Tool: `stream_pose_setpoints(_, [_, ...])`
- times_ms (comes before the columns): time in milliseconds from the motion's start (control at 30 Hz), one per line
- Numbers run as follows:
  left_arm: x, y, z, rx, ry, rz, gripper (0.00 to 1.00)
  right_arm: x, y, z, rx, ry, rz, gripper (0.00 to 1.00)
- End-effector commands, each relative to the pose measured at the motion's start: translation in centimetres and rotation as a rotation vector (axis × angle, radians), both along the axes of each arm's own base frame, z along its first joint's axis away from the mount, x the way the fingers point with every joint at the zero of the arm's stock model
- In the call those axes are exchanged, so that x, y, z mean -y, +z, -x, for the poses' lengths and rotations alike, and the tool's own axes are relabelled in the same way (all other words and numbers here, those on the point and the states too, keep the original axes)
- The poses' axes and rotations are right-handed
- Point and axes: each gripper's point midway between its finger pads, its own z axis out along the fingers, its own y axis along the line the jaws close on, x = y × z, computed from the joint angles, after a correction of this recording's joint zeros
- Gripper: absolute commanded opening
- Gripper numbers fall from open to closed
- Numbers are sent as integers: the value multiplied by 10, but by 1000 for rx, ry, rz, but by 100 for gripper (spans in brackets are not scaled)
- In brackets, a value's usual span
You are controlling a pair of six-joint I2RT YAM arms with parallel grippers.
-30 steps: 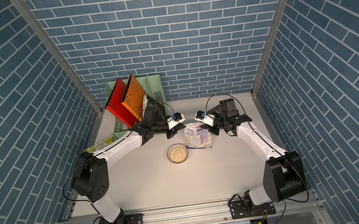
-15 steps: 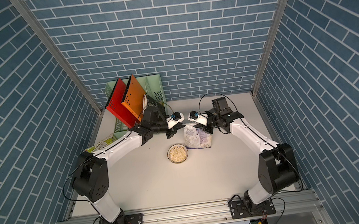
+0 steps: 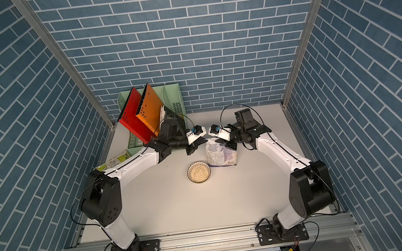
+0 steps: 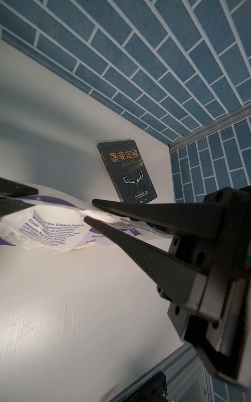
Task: Pour the oats into the breakfast bowl
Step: Close the oats bag at the center of the board.
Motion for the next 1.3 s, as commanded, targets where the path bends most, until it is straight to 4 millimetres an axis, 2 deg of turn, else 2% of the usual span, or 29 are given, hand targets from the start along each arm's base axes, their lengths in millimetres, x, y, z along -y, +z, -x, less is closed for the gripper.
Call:
stream_pose_setpoints(0, [2, 24, 4, 50, -31, 59, 0, -7, 9, -4, 7, 7, -25, 0])
stream_pose_setpoints(67, [2, 24, 5, 48, -32, 57, 0, -7, 11, -4, 14, 5, -29, 0])
stream_pose_setpoints(200, [3, 24, 5, 49, -33, 59, 0, -12, 15, -3, 13, 12, -64, 16])
stream_pose_setpoints(267, [3, 24, 5, 46, -33, 61, 0, -14, 14, -4, 9, 15, -73, 17])
stream_pose_setpoints(333, [3, 24, 5, 45, -33, 62, 0, -17, 11, -4, 2, 22, -72, 3])
stream_pose_setpoints(367, [3, 24, 5, 44, -32, 63, 0, -17, 11, -4, -1, 23, -71, 0])
stream_pose_setpoints(467, [3, 24, 5, 43, -29, 61, 0, -15, 7, -5, 0, 11, -53, 0])
stream_pose_setpoints(500, [2, 24, 5, 43, -28, 61, 0, -12, 5, -6, 2, -3, -40, 1])
stream_pose_setpoints(600, [2, 23, 5, 45, -28, 57, 0, 2, 2, -6, 2, -38, -7, 15])
stream_pose_setpoints(667, [1, 23, 5, 46, -27, 55, 0, 14, 4, -8, -14, -65, -5, 18])
stream_pose_setpoints(700, [1, 23, 5, 47, -26, 54, 0, 20, 3, -9, -21, -81, 2, 18])
stream_pose_setpoints(733, [1, 23, 5, 48, -27, 55, 0, 25, 2, -10, -24, -91, 12, 13])
stream_pose_setpoints(767, [1, 23, 5, 46, -26, 56, 0, 29, 0, -10, -25, -99, 27, 4])
stream_pose_setpoints(800, [2, 24, 5, 50, -29, 57, 0, 32, -1, -10, -27, -105, 39, 0])
stream_pose_setpoints(900, [2, 23, 4, 47, -28, 59, 0, 40, -2, -11, -27, -123, 55, 0])
stream_pose_setpoints(933, [2, 23, 4, 47, -28, 59, 0, 43, -1, -12, -23, -134, 52, 3])
stream_pose_setpoints(967, [2, 23, 4, 47, -28, 59, 0, 46, 1, -13, -17, -144, 49, 15])
stream_pose_setpoints(1000, [2, 23, 4, 46, -28, 58, 0, 49, 2, -13, -11, -150, 47, 18])
stream_pose_setpoints(1033, [2, 23, 4, 45, -27, 58, 0, 52, 3, -14, -7, -156, 49, 13])
stream_pose_setpoints(1067, [3, 23, 5, 46, -28, 58, 0, 55, 5, -13, -6, -157, 52, 0])
stream_pose_setpoints(1167, [2, 22, 4, 46, -24, 55, 0, 60, 5, -12, -9, -165, 62, 0])
stream_pose_setpoints(1233, [2, 23, 3, 48, -23, 54, 0, 65, 4, -12, -10, -181, 65, 6])
stream_pose_setpoints(1267, [1, 23, 3, 48, -20, 54, 0, 67, 4, -12, -11, -186, 66, 4])
